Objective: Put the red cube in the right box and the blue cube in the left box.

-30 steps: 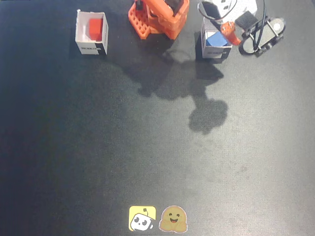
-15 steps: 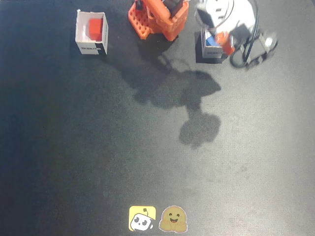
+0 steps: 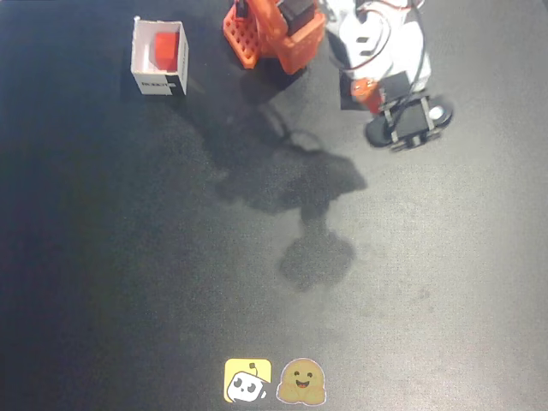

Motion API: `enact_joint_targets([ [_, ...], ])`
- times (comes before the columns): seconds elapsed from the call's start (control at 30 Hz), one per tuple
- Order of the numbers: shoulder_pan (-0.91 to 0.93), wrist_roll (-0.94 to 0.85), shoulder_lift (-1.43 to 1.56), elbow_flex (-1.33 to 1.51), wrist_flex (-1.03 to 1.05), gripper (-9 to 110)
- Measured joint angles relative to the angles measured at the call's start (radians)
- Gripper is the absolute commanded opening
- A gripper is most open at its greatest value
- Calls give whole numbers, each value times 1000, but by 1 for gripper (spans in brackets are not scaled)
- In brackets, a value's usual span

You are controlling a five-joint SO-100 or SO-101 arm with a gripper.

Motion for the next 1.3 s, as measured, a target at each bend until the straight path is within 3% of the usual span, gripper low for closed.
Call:
enact_joint_targets([
  [0.5,302,-117,-2,0,67,2],
  [1.3,592,-310,-11,-54,92,0],
])
